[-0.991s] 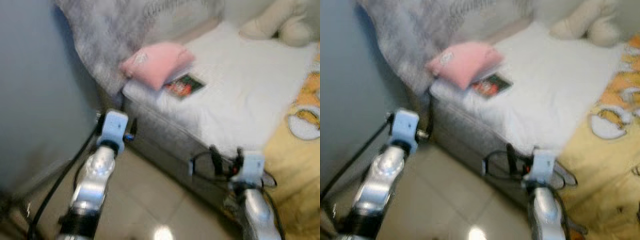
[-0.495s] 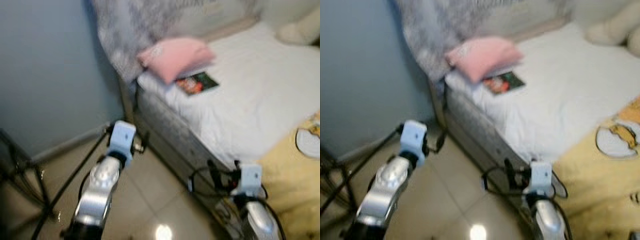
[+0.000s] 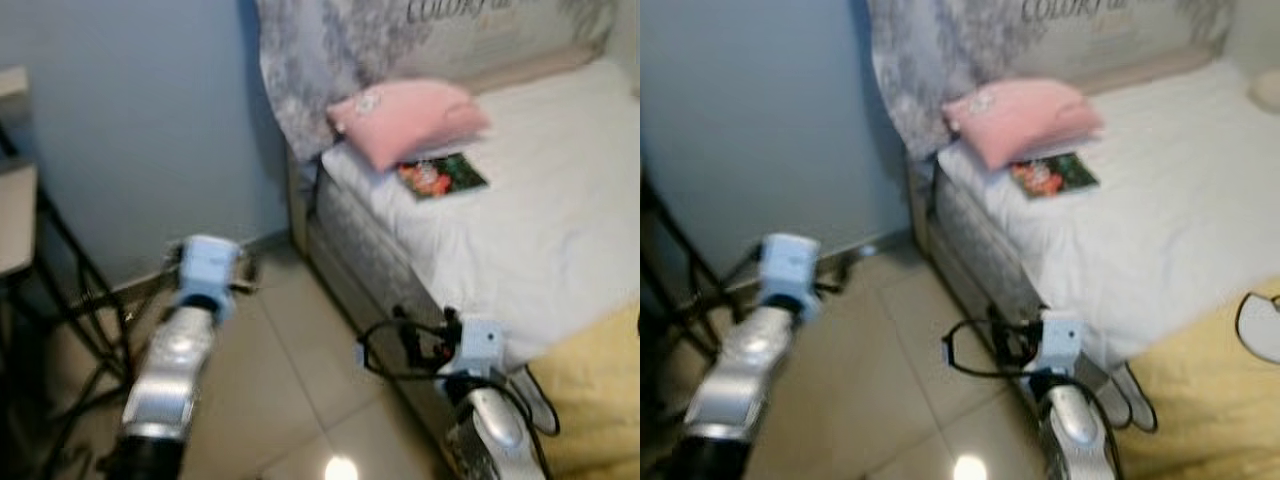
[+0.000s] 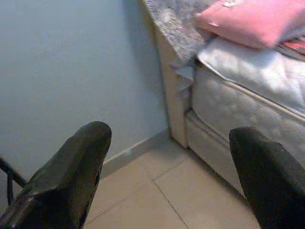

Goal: Clean up the room

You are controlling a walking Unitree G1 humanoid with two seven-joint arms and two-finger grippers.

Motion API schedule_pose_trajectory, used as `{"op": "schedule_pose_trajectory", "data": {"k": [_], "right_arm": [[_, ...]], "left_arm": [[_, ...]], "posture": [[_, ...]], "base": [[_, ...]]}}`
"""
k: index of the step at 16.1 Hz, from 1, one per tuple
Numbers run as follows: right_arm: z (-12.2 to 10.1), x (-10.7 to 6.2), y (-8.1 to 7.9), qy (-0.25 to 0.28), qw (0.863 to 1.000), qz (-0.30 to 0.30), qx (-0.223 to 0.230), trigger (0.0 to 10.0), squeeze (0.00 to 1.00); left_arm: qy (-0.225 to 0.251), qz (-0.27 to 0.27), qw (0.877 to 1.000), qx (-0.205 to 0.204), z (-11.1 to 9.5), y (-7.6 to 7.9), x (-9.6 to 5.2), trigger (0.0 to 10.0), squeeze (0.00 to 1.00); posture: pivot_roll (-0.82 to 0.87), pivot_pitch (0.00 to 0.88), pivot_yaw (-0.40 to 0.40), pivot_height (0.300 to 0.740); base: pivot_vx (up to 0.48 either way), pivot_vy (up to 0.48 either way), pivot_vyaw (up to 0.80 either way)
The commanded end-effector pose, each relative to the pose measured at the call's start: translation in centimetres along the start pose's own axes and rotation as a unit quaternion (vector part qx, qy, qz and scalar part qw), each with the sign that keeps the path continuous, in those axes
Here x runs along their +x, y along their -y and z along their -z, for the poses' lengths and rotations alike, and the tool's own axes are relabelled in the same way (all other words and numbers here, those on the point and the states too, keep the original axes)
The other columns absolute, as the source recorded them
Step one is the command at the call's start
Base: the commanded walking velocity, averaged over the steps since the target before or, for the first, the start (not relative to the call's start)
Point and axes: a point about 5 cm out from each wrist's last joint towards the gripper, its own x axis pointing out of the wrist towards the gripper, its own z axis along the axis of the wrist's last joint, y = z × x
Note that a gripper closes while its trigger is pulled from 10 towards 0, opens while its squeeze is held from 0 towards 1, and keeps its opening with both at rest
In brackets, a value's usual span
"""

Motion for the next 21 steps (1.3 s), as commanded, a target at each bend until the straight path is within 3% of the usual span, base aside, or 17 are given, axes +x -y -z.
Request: {"op": "schedule_pose_trajectory", "data": {"k": [1, 4, 7, 12, 16, 19, 20, 21], "right_arm": [[-0.6, 0.3, 1.0, 0.001, 1.000, 0.010, -0.007, 10.0, 0.00], [-1.3, 1.0, 1.0, 0.009, 1.000, -0.003, -0.016, 10.0, 0.00], [-1.3, 1.0, 1.1, 0.011, 1.000, -0.003, -0.019, 10.0, 0.00], [-0.9, 1.5, 0.2, 0.009, 1.000, -0.002, -0.007, 10.0, 0.00], [0.2, 0.8, 0.4, -0.007, 1.000, -0.006, -0.010, 10.0, 0.00], [0.2, 1.0, 0.5, -0.012, 1.000, -0.021, -0.017, 10.0, 0.00], [0.2, 1.1, 0.5, -0.012, 0.999, -0.027, -0.021, 10.0, 0.00], [0.1, 1.1, 0.3, -0.011, 0.999, -0.035, -0.026, 10.0, 0.00]], "left_arm": [[0.003, 0.027, 1.000, 0.001, -0.4, 1.6, 0.3, 10.0, 0.00], [0.001, 0.053, 0.999, -0.002, -0.5, 2.8, 1.1, 10.0, 0.00], [0.018, 0.095, 0.995, 0.007, -0.8, 3.2, 0.7, 10.0, 0.00], [0.037, 0.086, 0.995, 0.040, -1.5, 3.0, 1.1, 10.0, 0.00], [0.026, 0.070, 0.996, 0.038, -0.9, 2.6, 1.2, 10.0, 0.00], [0.056, 0.073, 0.994, 0.051, -1.6, 2.7, 1.2, 10.0, 0.00], [0.048, 0.070, 0.996, 0.032, -1.5, 2.7, 1.2, 10.0, 0.00], [0.039, 0.066, 0.996, 0.046, -1.4, 2.7, 1.3, 10.0, 0.00]], "posture": [[0.13, 0.000, 0.005, 0.740], [0.13, 0.000, -0.022, 0.740], [0.13, 0.000, -0.018, 0.740], [0.12, 0.000, 0.022, 0.740], [0.12, 0.000, 0.016, 0.740], [0.12, 0.000, 0.015, 0.740], [0.12, 0.000, 0.014, 0.740], [0.12, 0.000, 0.015, 0.740]], "base": [[0.000, 0.000, 0.71], [0.000, 0.000, 0.66], [0.000, 0.000, 0.63], [0.000, 0.000, 0.61], [0.000, 0.000, 0.61], [0.000, 0.000, 0.58], [0.000, 0.000, 0.56], [0.000, 0.000, 0.56]]}}
